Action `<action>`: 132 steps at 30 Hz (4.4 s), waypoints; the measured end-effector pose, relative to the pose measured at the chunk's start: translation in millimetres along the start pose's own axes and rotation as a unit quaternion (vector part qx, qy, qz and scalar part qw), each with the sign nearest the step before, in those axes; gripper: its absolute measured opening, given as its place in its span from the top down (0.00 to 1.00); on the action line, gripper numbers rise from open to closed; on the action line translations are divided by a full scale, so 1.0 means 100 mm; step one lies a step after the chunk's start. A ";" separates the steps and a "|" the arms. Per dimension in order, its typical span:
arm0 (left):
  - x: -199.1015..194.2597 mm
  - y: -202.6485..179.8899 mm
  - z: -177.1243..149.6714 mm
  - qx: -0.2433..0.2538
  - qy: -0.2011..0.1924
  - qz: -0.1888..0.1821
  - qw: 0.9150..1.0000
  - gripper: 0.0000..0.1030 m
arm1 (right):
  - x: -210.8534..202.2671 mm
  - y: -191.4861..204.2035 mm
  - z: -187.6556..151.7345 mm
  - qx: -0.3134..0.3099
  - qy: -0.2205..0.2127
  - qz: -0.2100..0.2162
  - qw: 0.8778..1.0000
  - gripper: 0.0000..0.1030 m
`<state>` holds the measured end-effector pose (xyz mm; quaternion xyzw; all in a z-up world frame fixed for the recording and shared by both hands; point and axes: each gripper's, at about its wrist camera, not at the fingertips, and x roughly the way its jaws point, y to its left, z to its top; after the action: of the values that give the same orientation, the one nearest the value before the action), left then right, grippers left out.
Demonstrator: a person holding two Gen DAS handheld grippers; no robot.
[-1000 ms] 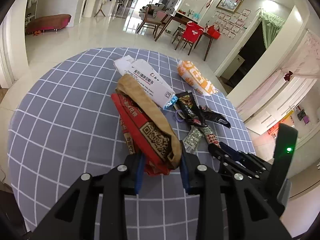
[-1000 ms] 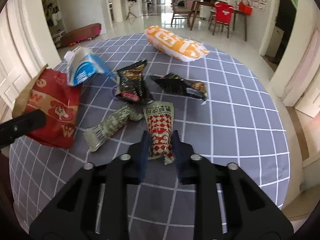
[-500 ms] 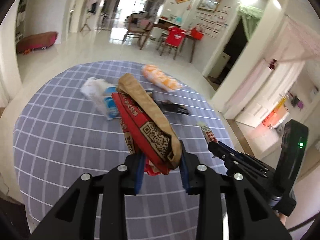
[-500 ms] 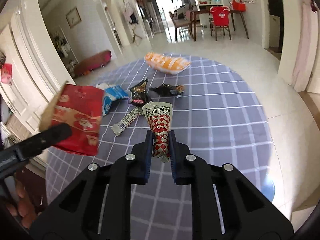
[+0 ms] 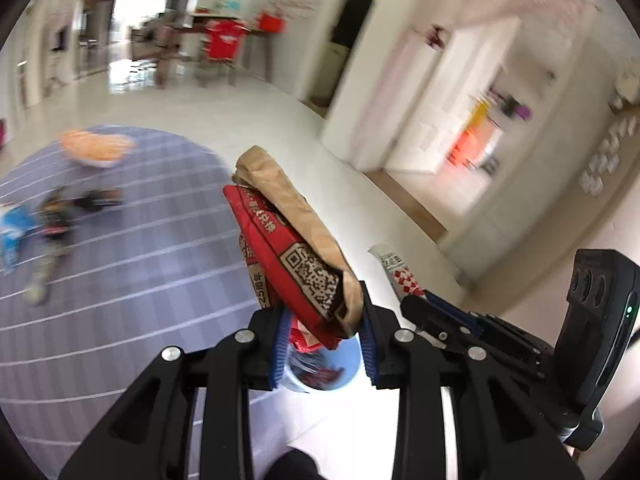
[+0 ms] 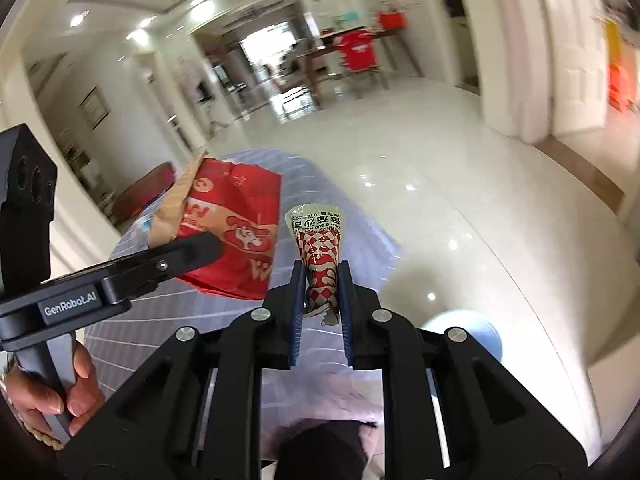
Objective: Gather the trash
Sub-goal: 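Carry red bag and checkered wrapper over the basin, open both tools, then return both tools to the table and grasp the clear wrapper with left tool, then grasp the dark snack bag with the right tool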
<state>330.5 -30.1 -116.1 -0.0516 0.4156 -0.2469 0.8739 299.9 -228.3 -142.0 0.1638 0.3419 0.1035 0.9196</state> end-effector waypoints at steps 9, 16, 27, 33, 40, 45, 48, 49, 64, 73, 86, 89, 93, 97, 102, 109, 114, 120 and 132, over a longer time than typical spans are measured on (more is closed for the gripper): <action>1.04 -0.68 -0.01 0.047 0.082 -0.041 0.995 0.71 | -0.15 -0.99 -0.12 0.082 -0.005 -0.057 0.995 0.84; 1.61 -0.83 0.00 0.047 0.138 -0.050 0.988 0.32 | -0.20 -1.42 -0.15 0.122 -0.022 -0.088 0.988 0.84; 1.64 -0.78 0.05 0.043 0.126 -0.019 0.991 0.25 | -0.14 -1.51 -0.23 0.126 -0.007 -0.093 0.988 0.84; 1.56 -0.71 0.11 0.029 0.118 -0.014 0.993 0.25 | -0.08 -1.46 -0.21 0.119 -0.007 -0.086 0.989 0.84; 1.46 -0.61 0.21 0.017 0.101 -0.009 0.995 0.25 | -0.03 -1.39 -0.16 0.111 -0.011 -0.082 0.990 0.84; 1.35 -0.57 0.26 0.012 0.086 -0.001 0.996 0.25 | 0.01 -1.38 -0.11 0.115 -0.032 -0.093 0.989 0.41; 1.26 -0.55 0.29 0.016 0.077 0.000 0.997 0.25 | 0.01 -1.36 -0.12 0.115 -0.033 -0.093 0.988 0.41; 1.24 -0.54 0.30 0.016 0.075 0.000 0.997 0.25 | 0.00 -1.34 -0.11 0.114 -0.032 -0.093 0.989 0.41; 0.45 0.21 0.31 -0.004 0.013 0.025 1.000 0.25 | 0.10 -0.30 0.14 0.055 -0.036 -0.045 0.997 0.41; -0.22 1.37 0.21 -0.034 -0.008 0.110 0.993 0.25 | 0.62 0.81 0.17 -0.018 -0.005 0.015 1.000 0.41; -0.25 2.45 0.03 -0.050 0.024 0.186 0.981 0.26 | 1.38 1.68 0.06 -0.082 0.052 0.034 0.995 0.41; -0.18 2.53 0.05 -0.049 0.028 0.178 0.982 0.42 | 1.51 1.75 0.08 -0.086 0.061 0.032 0.994 0.41; -0.06 2.52 0.10 -0.025 0.033 0.190 0.981 0.69 | 1.61 1.77 0.14 -0.090 0.063 0.029 0.994 0.41; -0.09 2.49 0.14 -0.023 0.026 0.166 0.985 0.87 | 1.67 1.78 0.18 -0.089 0.061 0.028 0.994 0.41; -0.34 2.38 0.19 -0.028 -0.031 0.135 0.990 0.88 | 1.80 1.78 0.25 -0.087 0.063 0.025 0.994 0.41; -0.44 2.62 0.39 -0.066 -0.062 0.178 0.980 0.88 | 2.07 1.84 0.39 -0.087 0.070 0.028 0.993 0.41; -0.34 2.76 0.52 -0.071 -0.052 0.199 0.976 0.88 | 2.38 1.92 0.48 -0.098 0.089 0.031 0.991 0.39; -0.22 2.85 0.61 -0.075 -0.045 0.208 0.974 0.88 | 2.68 1.99 0.59 -0.111 0.111 0.038 0.987 0.36; -0.17 2.71 0.64 -0.075 -0.043 0.206 0.975 0.88 | 2.60 2.00 0.57 -0.155 0.109 0.045 0.981 0.71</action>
<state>475.4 207.2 -142.7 -0.0410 0.3967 -0.0269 0.9167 516.0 21.8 -181.9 0.0223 0.4119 0.2135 0.8856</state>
